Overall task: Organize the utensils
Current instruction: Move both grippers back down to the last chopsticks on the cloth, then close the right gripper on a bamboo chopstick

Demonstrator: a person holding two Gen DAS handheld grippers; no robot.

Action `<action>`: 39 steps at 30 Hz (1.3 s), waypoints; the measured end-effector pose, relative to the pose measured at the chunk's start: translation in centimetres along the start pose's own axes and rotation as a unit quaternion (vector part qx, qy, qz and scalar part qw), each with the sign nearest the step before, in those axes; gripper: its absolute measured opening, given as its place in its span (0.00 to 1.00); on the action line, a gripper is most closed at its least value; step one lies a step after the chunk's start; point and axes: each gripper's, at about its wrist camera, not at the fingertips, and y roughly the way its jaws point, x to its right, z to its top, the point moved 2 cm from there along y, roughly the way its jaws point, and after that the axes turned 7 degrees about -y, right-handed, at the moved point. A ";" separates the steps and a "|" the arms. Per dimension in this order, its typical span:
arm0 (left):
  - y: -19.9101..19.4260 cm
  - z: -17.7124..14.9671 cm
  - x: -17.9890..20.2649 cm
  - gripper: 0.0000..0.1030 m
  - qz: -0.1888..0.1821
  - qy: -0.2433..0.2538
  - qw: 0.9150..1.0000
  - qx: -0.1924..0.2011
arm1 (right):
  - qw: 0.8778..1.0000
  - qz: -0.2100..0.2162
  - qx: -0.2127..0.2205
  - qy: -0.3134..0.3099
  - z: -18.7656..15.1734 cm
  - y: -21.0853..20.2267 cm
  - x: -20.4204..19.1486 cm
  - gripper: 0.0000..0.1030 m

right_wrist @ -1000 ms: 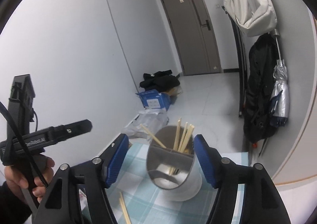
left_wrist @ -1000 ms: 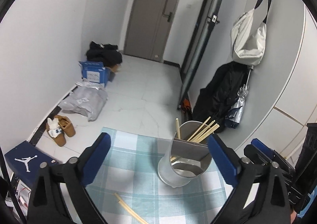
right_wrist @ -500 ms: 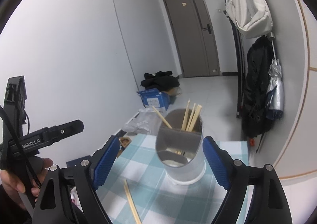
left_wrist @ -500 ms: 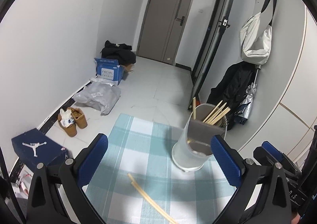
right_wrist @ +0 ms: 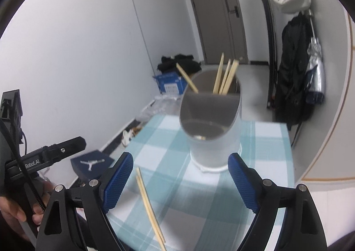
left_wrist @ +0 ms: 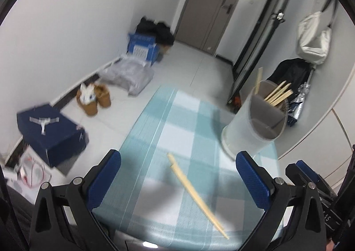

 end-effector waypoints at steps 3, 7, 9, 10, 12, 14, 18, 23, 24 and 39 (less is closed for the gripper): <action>0.9 -0.3 -1.4 0.99 0.017 -0.015 1.000 -0.020 | 1.000 0.002 -0.030 -0.002 -0.8 1.8 -0.4 0.85; 2.0 -1.1 -2.4 0.99 0.042 -0.024 0.998 -0.048 | 0.997 0.006 -0.071 -0.021 -1.7 4.4 -1.6 0.85; 2.5 -1.3 -2.9 0.99 0.049 -0.026 0.997 -0.061 | 0.995 0.015 -0.092 -0.028 -2.0 5.6 -2.2 0.85; 2.6 -1.3 -3.0 0.99 0.050 -0.026 0.996 -0.065 | 0.994 0.021 -0.104 -0.033 -2.2 6.3 -2.5 0.85; 3.1 -1.4 -3.6 0.99 0.054 -0.033 0.995 -0.079 | 0.991 0.027 -0.122 -0.046 -2.4 7.6 -3.2 0.85; 3.6 -1.4 -4.1 0.99 0.056 -0.041 0.994 -0.090 | 0.988 0.032 -0.138 -0.060 -2.6 8.8 -3.9 0.84; 4.4 -1.2 -5.5 0.99 0.066 -0.061 0.990 -0.109 | 0.982 0.038 -0.168 -0.074 -2.6 11.4 -4.9 0.79; 4.7 -0.9 -6.7 0.99 0.075 -0.082 0.987 -0.114 | 0.973 0.065 -0.201 -0.091 -2.4 14.8 -6.6 0.65; 4.7 -0.8 -7.0 0.99 0.076 -0.087 0.987 -0.115 | 0.972 0.069 -0.206 -0.094 -2.3 15.3 -6.8 0.62; 5.1 -0.1 -8.8 0.99 0.065 -0.147 0.980 -0.121 | 0.939 0.102 -0.272 -0.183 -1.8 20.5 -11.7 0.28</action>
